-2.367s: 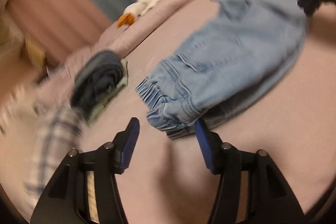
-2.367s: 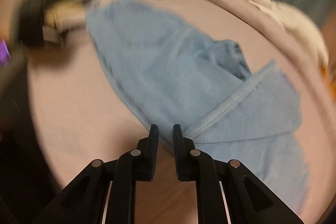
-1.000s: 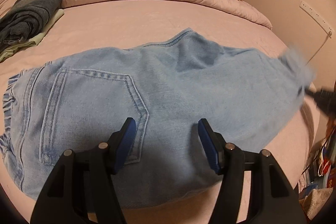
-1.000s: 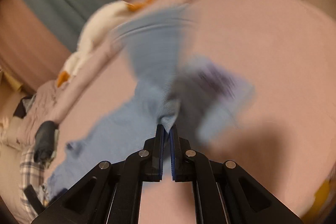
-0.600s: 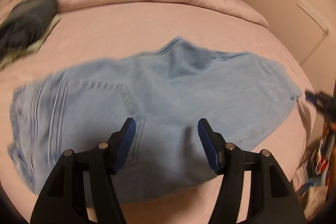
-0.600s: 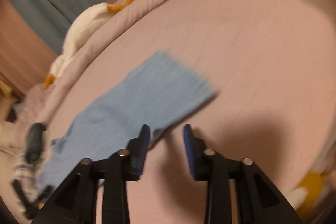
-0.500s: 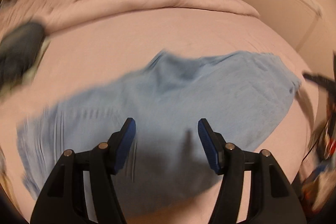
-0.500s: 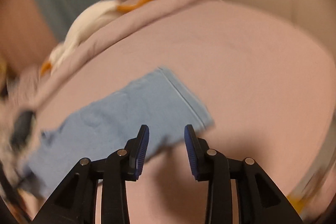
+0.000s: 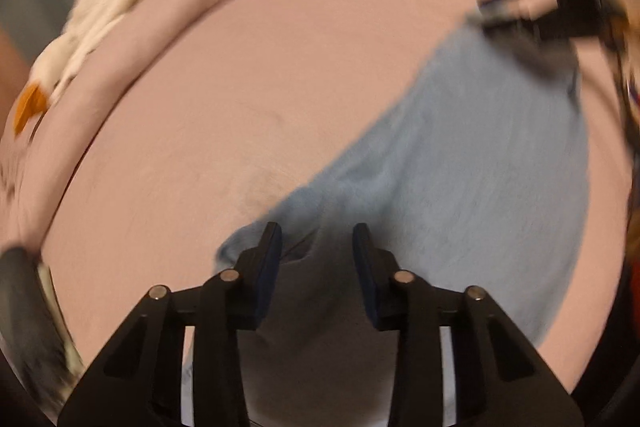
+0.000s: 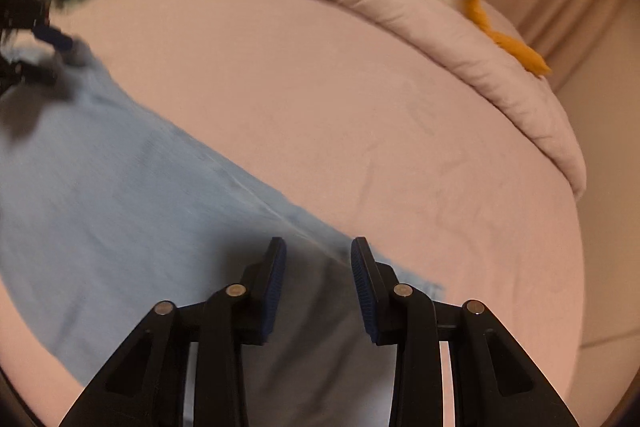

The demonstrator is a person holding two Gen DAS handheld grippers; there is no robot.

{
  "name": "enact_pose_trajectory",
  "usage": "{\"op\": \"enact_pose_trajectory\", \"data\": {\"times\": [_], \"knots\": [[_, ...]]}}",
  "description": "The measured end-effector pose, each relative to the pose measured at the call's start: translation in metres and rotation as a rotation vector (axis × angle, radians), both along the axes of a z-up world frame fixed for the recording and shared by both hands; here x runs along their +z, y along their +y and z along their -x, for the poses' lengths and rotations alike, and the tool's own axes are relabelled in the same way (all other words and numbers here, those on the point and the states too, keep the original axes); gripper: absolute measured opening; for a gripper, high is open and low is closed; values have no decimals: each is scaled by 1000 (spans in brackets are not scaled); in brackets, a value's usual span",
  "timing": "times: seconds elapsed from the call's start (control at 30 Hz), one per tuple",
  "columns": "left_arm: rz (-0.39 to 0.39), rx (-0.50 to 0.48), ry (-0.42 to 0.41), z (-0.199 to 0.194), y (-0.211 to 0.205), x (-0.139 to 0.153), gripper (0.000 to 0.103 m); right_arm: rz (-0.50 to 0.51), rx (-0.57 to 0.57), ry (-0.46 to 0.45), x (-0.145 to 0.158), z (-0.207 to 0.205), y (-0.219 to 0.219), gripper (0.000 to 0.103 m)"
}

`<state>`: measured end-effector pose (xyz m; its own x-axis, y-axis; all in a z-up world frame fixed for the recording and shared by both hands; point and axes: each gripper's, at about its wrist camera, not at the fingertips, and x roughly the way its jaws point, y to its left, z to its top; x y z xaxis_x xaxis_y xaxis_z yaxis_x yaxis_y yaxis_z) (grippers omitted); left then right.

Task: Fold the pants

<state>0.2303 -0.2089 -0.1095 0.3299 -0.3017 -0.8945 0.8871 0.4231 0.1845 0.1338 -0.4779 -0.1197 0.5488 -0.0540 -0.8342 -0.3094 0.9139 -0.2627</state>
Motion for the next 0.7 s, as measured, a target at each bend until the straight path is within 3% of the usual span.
{"op": "enact_pose_trajectory", "data": {"times": [0.13,0.27,0.37,0.4,0.5,0.6,0.7], "knots": [[-124,-85,5,-1,-7,-21,27,49,55,70,2,-5,-7,35],[-101,-86,62,-12,-4,-17,16,82,95,192,-13,-20,-15,35],[-66,-77,73,-17,1,-18,14,41,91,223,-20,-30,-20,35],[-54,-67,71,-16,3,-18,14,42,97,233,-23,-32,-17,30],[-14,-32,42,-12,8,-17,11,96,129,220,-24,-32,-5,12],[22,1,-2,-5,12,-13,9,107,113,173,-13,-25,-5,6],[51,48,18,-15,19,-7,9,86,79,118,2,-28,-11,5]]}}
